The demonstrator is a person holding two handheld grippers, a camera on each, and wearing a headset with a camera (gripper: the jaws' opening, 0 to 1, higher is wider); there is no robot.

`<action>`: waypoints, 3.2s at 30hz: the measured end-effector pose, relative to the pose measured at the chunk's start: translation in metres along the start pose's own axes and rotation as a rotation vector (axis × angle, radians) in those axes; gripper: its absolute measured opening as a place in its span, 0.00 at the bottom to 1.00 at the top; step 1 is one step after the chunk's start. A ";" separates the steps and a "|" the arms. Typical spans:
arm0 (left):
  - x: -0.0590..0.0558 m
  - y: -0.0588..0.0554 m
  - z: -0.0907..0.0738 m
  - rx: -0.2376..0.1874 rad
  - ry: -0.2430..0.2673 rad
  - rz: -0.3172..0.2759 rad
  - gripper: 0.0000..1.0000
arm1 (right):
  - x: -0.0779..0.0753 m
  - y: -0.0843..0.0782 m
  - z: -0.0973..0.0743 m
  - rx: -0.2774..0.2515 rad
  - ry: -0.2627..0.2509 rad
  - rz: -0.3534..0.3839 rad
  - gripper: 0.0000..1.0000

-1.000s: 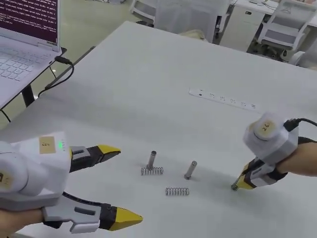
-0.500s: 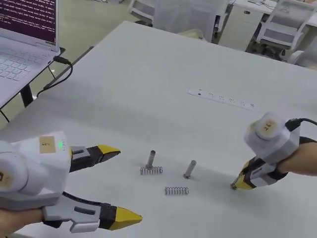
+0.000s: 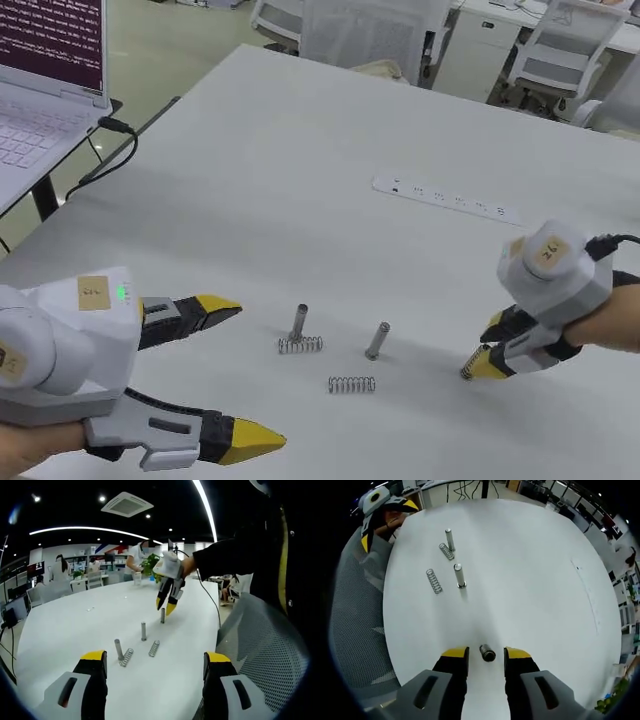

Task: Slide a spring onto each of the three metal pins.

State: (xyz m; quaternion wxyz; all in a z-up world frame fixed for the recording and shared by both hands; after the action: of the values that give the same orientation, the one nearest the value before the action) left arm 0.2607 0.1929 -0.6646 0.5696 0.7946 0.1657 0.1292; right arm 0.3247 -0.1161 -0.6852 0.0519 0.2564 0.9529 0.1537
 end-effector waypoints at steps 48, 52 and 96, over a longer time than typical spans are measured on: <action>-0.005 0.002 -0.004 -0.004 -0.002 0.004 0.74 | 0.077 0.068 0.030 -0.079 0.117 -0.201 0.24; -0.005 0.002 -0.004 -0.004 -0.001 0.003 0.73 | 0.081 0.073 0.038 -0.079 0.123 -0.213 0.23; -0.007 -0.003 -0.005 0.004 -0.006 -0.012 0.69 | 0.090 0.068 0.073 -0.050 0.135 -0.211 0.08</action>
State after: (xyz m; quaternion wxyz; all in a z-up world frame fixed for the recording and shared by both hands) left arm 0.2516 0.1952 -0.6662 0.5691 0.7953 0.1688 0.1230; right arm 0.2923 0.0040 -0.7345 0.0098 0.1425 0.9718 0.1878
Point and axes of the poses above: the centre of the closed fingertips' face, and the gripper's own axes: z roughly forward along the fingers, x roughly to its left, y roughly out of its top, the point moved 7 cm from there along -z, roughly backward along the fingers, and after that the axes turned 5 degrees about y, right-handed, at the moved point
